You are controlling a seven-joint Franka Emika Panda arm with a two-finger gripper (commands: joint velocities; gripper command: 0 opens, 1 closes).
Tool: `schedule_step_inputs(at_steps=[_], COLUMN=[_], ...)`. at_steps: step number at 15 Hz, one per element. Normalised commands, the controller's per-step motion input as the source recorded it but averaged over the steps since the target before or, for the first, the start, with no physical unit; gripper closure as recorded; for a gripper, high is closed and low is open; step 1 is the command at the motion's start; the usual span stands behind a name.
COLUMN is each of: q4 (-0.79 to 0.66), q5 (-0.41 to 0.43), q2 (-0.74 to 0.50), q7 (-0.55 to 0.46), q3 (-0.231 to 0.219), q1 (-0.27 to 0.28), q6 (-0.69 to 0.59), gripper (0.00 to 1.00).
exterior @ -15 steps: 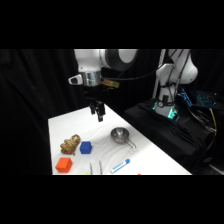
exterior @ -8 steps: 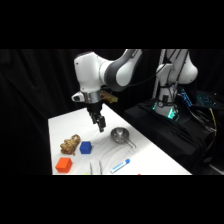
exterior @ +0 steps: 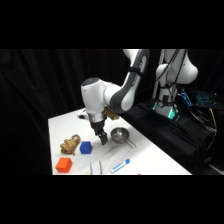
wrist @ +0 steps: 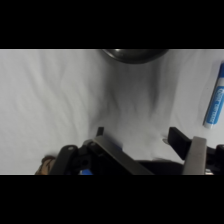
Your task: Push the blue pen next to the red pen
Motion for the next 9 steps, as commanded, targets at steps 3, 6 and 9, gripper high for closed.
schedule_step_inputs(at_steps=[3,6,9], q4=[-0.02,-0.01,0.01], q5=[-0.128,-0.146,-0.137], q2=[0.09,0.1,0.09], q7=[0.21,0.21,0.19], q3=[-0.02,-0.039,-0.05], q1=[0.129,0.133,0.11], q6=[0.2,0.16,0.14], gripper=[0.0,0.0,0.0])
